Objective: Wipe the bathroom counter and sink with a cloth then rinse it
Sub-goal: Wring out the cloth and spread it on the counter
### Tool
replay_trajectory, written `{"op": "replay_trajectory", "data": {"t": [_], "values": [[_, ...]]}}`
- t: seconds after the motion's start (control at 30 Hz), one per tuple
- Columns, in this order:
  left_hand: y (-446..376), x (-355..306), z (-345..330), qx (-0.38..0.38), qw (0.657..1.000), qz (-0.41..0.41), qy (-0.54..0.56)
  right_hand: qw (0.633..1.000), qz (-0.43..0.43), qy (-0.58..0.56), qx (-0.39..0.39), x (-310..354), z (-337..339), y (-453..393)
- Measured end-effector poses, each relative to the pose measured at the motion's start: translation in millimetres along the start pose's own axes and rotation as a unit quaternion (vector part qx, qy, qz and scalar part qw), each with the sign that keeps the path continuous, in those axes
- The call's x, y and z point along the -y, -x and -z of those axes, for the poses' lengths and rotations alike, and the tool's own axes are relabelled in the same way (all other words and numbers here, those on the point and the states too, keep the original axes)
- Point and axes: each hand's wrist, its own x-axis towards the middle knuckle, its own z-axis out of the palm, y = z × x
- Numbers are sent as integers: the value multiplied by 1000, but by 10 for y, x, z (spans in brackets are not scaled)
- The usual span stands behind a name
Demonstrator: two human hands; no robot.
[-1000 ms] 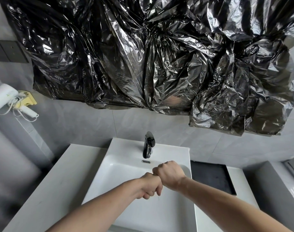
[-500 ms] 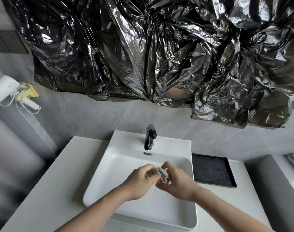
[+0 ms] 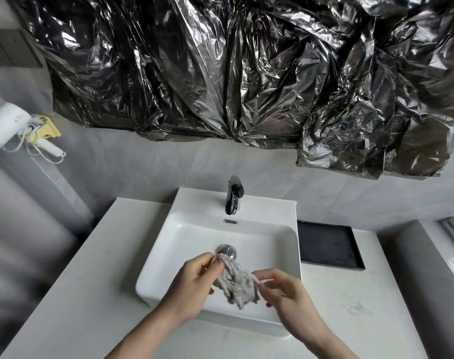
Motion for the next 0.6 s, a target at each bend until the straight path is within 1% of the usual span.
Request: {"op": "replay_trajectory", "data": {"t": [0.07, 0.13, 0.23, 0.3, 0.4, 0.47, 0.6], "values": [[50, -12, -2, 11, 999, 6, 35, 1000, 4, -22, -8, -13, -8, 42], [98, -34, -15, 25, 998, 9, 54, 999, 13, -32, 8, -7, -31, 88], [166, -4, -23, 22, 998, 7, 65, 1000, 26, -1, 8, 11, -102, 132], [178, 37, -6, 8, 1000, -5, 19, 999, 29, 15, -21, 10, -112, 119], [201, 85, 16, -24, 998, -19, -51, 998, 32, -15, -52, 12, -79, 93], [220, 78, 22, -41, 997, -20, -57, 997, 45, -30, -60, 23, -57, 86], [193, 98, 83, -64, 997, -34, -32, 994, 52, -74, -68, 126, 2, 82]]}}
